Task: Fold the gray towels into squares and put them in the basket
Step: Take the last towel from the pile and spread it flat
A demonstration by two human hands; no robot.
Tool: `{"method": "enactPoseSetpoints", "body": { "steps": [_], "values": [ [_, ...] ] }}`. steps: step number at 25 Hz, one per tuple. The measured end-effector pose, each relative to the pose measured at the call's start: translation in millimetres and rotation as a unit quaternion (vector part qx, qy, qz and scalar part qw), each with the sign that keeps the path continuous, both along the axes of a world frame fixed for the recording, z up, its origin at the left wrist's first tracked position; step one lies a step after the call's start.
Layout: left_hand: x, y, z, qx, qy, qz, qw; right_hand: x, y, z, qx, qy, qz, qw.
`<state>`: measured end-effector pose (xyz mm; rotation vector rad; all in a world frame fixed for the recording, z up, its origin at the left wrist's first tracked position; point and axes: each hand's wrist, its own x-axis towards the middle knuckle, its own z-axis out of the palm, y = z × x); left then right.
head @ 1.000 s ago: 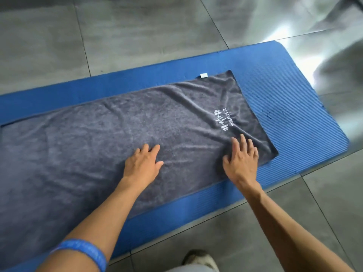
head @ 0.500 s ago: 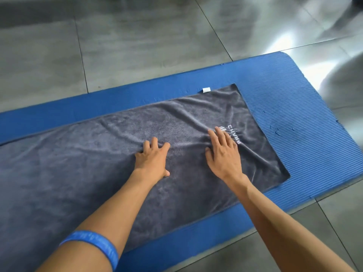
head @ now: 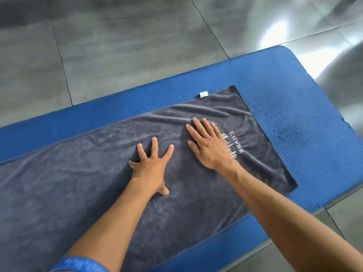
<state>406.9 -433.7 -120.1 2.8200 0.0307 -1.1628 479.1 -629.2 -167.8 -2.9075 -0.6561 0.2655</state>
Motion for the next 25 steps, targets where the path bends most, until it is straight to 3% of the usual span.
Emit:
{"method": "enactPoseSetpoints", "body": {
  "steps": [1, 4, 7, 9, 11, 13, 15, 17, 19, 20, 22, 25],
  "values": [
    [-1, 0, -1, 0.001, -0.003, -0.002, 1.0, 7, -1, 0, -0.02, 0.018, 0.011, 1.0],
    [-1, 2, -3, 0.0, -0.006, -0.011, 1.0, 64, -18, -1, -0.027, 0.057, -0.127, 0.99],
    [-2, 2, -4, -0.002, -0.004, -0.012, 1.0, 115, -39, 7, -0.031, 0.12, -0.199, 0.972],
    [-1, 2, -4, 0.0, -0.007, -0.016, 1.0, 125, -39, 10, -0.028, 0.102, -0.234, 0.967],
    [-2, 3, -4, -0.006, -0.004, -0.011, 1.0, 103, -29, 9, -0.014, 0.02, -0.224, 0.974],
    [-1, 4, -6, -0.009, -0.004, -0.013, 1.0, 64, -25, 3, 0.004, -0.033, -0.15, 0.988],
    [-1, 4, -6, -0.007, -0.003, -0.013, 1.0, 53, -41, -5, -0.026, 0.003, -0.127, 0.992],
    [-2, 3, -6, -0.004, -0.01, -0.015, 1.0, 69, -55, 1, -0.046, 0.051, -0.212, 0.975],
    [-2, 3, -4, -0.007, -0.014, -0.014, 1.0, 65, -53, 16, -0.053, 0.0, -0.243, 0.969],
    [-2, 2, -4, -0.01, -0.016, -0.01, 1.0, 44, -45, 22, -0.027, -0.05, -0.216, 0.975],
    [-3, 4, -2, -0.01, -0.018, -0.008, 1.0, -31, -28, 17, 0.038, -0.058, -0.123, 0.99],
    [-6, -1, 3, 0.015, -0.022, -0.003, 1.0, -123, -52, -2, -0.008, -0.005, -0.093, 0.996]
  ]
}}
